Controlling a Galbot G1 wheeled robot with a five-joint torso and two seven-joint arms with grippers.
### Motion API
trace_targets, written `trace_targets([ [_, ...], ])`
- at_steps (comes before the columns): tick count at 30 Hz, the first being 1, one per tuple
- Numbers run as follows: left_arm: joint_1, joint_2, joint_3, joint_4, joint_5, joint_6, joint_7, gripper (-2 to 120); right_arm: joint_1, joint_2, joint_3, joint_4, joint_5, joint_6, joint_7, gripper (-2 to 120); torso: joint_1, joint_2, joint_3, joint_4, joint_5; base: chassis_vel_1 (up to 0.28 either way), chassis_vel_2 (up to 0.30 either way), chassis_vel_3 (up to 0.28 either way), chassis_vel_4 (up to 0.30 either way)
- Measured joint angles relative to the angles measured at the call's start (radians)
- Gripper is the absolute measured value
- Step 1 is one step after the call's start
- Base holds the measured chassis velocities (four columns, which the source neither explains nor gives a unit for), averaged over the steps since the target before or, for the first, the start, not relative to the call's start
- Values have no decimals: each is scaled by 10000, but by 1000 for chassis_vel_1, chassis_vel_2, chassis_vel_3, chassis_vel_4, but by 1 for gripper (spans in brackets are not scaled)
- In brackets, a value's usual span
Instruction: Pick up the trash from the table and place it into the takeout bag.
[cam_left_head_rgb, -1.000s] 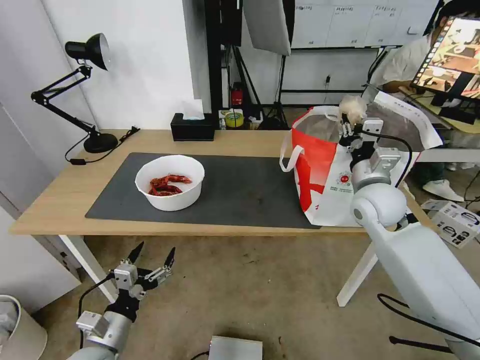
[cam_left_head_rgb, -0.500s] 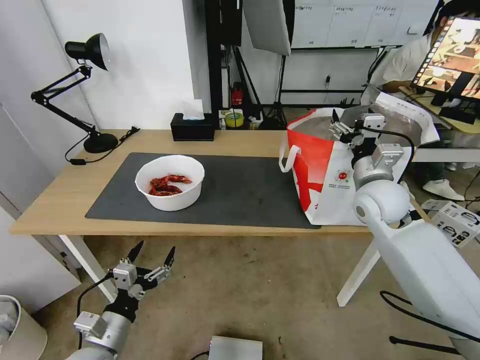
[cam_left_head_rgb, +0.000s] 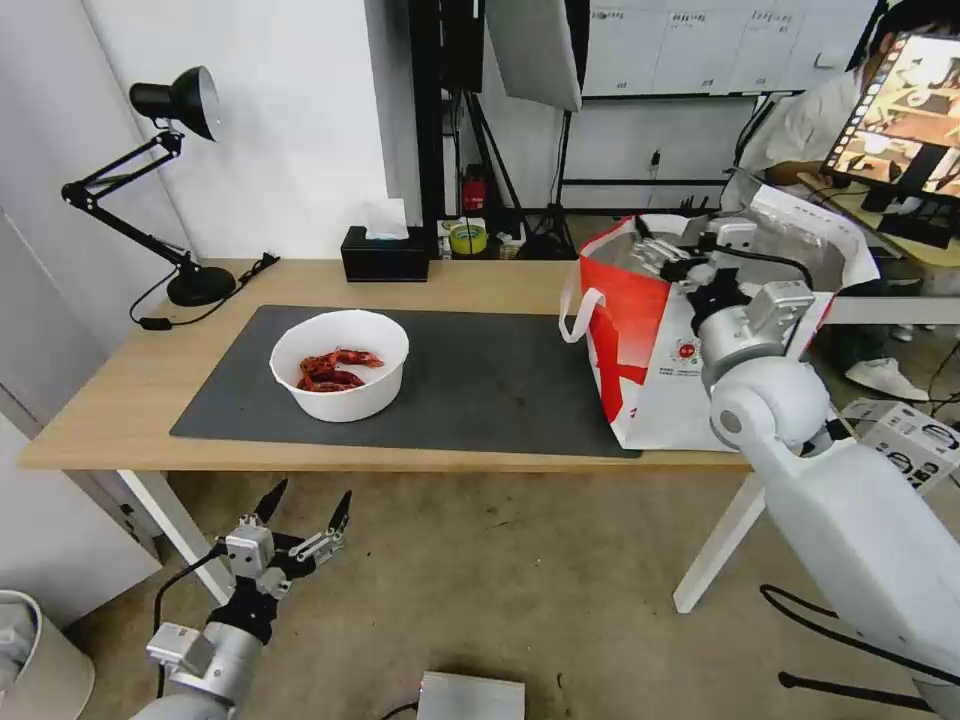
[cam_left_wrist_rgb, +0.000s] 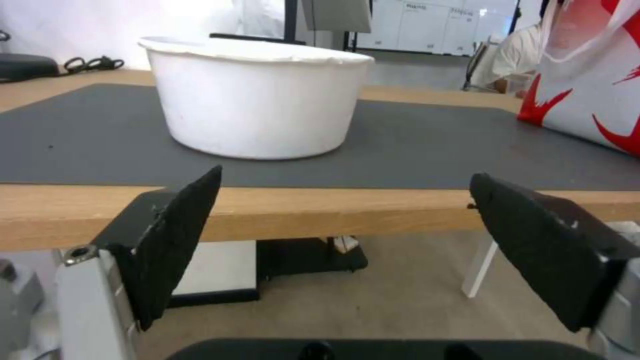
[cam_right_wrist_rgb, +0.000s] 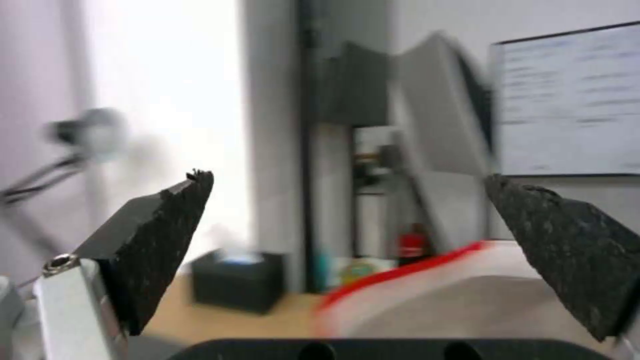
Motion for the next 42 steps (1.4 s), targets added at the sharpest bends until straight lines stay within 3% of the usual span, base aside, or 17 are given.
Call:
trace_targets([
  [4,-8,49,-109,-32,-45,-1,-5,100,-594,-285,-149,602,49,-214,-524,100,0,0,0,0,3,0,0,0,0],
  [12,-34,22,-210,-15,-93,-30,-11,100,-2071,-967,-187,1692,-616,-735,-514,100,0,0,0,-1,4,0,0,0,0],
  [17,-63,-25,-176,-12,-94,-33,-11,100,-2987,-1007,6,1986,-890,-805,-411,100,0,0,-1,0,1,0,0,0,0],
  [20,-86,-65,-160,-12,-88,-47,-11,100,-4947,-785,366,2475,-1620,-853,-132,100,-1,0,-1,-4,4,0,0,0,0],
  [24,-8,-51,-188,-24,-83,-80,-7,100,-6073,-581,638,2627,-2117,-841,-36,100,-2,0,-1,-3,2,0,0,0,0],
  [32,74,-123,-180,-82,-42,-132,12,100,-7116,-140,670,2563,-3157,-293,109,100,-1,0,-1,-3,3,0,0,0,0],
  [42,161,-143,-202,-154,-27,-148,17,100,-7301,89,629,2039,-3615,163,106,100,-1,-1,0,-1,2,0,0,0,0],
])
